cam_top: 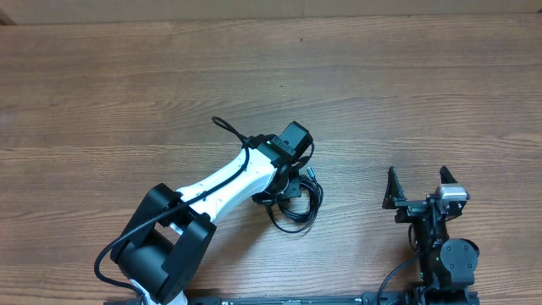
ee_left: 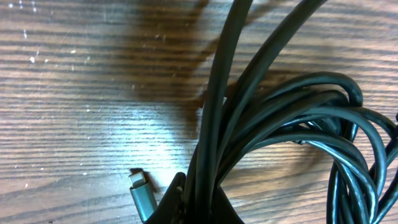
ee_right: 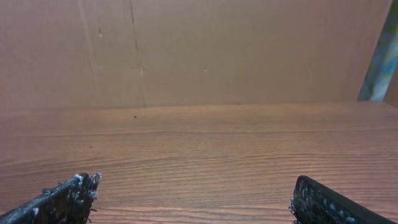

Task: Untangle cables
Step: 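Bring the held bundle back to center and hold it above the table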

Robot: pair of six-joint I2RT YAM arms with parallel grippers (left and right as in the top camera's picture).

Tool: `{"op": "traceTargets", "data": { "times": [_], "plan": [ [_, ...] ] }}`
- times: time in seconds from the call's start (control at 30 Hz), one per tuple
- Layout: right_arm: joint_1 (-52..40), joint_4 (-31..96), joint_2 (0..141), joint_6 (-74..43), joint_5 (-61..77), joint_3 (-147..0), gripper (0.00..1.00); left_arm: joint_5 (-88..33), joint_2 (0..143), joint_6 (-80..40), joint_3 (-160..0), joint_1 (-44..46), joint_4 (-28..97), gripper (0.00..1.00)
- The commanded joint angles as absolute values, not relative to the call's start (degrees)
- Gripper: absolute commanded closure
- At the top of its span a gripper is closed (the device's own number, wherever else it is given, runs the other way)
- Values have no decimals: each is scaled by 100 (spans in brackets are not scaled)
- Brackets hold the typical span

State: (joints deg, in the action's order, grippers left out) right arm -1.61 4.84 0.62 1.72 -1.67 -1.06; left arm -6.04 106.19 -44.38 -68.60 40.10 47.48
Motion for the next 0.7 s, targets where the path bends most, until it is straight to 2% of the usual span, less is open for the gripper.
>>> {"op": "traceTargets", "data": {
  "times": [0.0,0.67],
  "plan": [
    [-183,467,23,200,-141,-45,0,-685,10468,-4320,-6934,4005,4650,96],
    [-183,467,23,200,-139,-43,0,-690,10468,-4327,-6934,4005,4534,96]
  ]
}}
